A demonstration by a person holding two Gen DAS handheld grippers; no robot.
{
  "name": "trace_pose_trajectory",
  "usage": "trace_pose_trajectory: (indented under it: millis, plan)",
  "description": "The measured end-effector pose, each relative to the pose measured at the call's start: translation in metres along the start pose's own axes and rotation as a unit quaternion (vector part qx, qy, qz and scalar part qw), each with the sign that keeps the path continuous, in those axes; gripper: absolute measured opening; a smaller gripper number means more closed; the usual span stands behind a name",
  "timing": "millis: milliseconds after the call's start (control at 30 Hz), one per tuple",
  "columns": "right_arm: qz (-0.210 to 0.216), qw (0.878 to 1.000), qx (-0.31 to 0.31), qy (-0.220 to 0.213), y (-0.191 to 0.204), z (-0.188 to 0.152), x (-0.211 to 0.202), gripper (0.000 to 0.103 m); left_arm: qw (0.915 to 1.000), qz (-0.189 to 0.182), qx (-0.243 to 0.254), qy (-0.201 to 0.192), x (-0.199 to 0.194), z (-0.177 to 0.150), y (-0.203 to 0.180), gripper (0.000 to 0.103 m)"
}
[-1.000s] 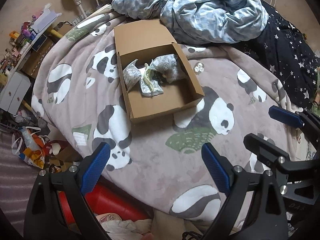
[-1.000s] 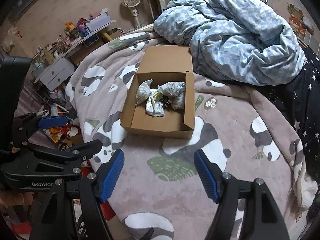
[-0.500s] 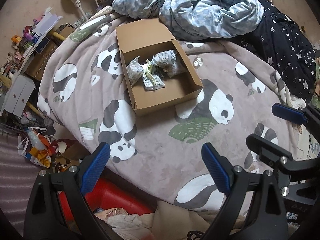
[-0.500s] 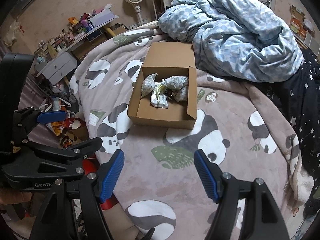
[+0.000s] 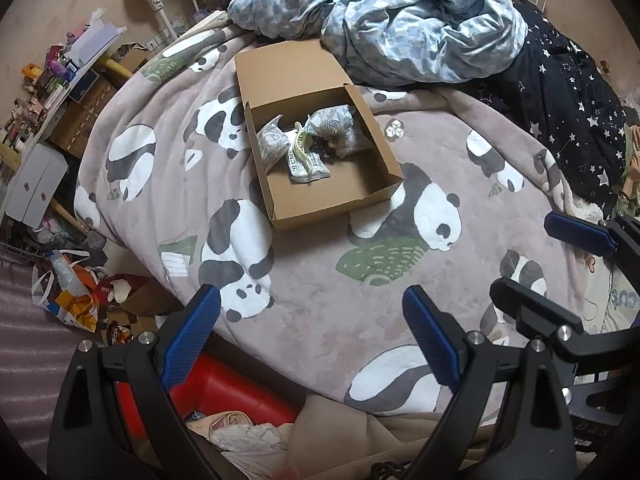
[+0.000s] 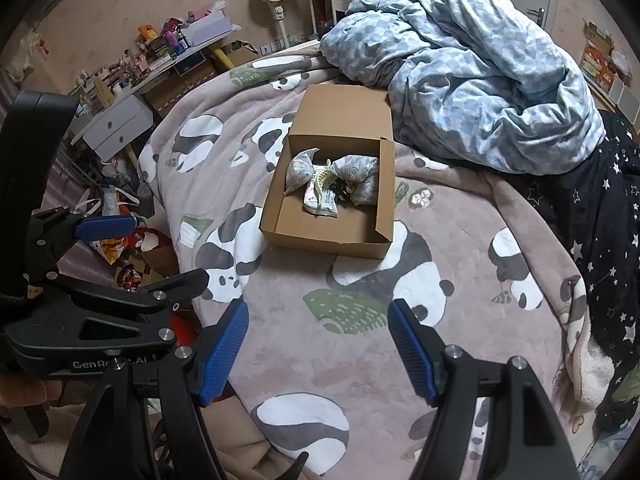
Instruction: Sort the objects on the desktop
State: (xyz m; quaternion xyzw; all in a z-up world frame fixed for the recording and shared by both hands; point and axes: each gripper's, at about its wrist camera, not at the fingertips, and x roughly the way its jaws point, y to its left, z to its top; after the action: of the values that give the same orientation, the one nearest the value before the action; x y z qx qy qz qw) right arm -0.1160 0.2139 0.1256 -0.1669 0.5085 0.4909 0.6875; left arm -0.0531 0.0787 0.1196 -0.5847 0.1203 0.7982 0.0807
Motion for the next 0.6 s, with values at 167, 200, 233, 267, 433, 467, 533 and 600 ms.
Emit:
trace_pose_trajectory:
  millis: [167, 200, 233, 267, 433, 467, 533, 600]
  plan:
    - [0.000, 1.000, -0.002, 0.011, 0.002, 0.007, 0.001, 0.073, 1.0000, -0.005, 0.003, 0.004, 0.000, 0.005, 0.002, 0.092]
    - [-0.001, 1.000, -0.002, 0.013, 0.002, 0.008, 0.002, 0.073, 1.0000, -0.006, 0.004, 0.005, 0.000, 0.006, 0.003, 0.092]
    - [-0.002, 1.000, -0.002, 0.015, 0.003, 0.009, 0.002, 0.073, 1.0000, -0.006, 0.004, 0.006, 0.001, 0.007, 0.004, 0.092]
    - [-0.003, 1.000, -0.003, 0.017, 0.003, 0.010, 0.002, 0.073, 1.0000, -0.006, 0.004, 0.005, 0.000, 0.007, 0.004, 0.092]
    - [-0.002, 1.000, -0.008, 0.017, 0.008, 0.015, 0.001, 0.073, 1.0000, -0.007, 0.002, 0.004, 0.001, 0.010, 0.009, 0.092]
    - [-0.002, 1.000, -0.009, 0.017, 0.008, 0.016, 0.001, 0.073, 1.0000, -0.007, 0.001, 0.005, 0.001, 0.010, 0.010, 0.092]
    - [-0.003, 1.000, -0.012, 0.017, 0.010, 0.017, 0.001, 0.073, 0.9999, -0.008, 0.000, 0.007, 0.001, 0.010, 0.012, 0.092]
    - [-0.003, 1.000, -0.014, 0.017, 0.011, 0.018, 0.001, 0.073, 0.9999, -0.008, -0.002, 0.008, 0.001, 0.010, 0.013, 0.092]
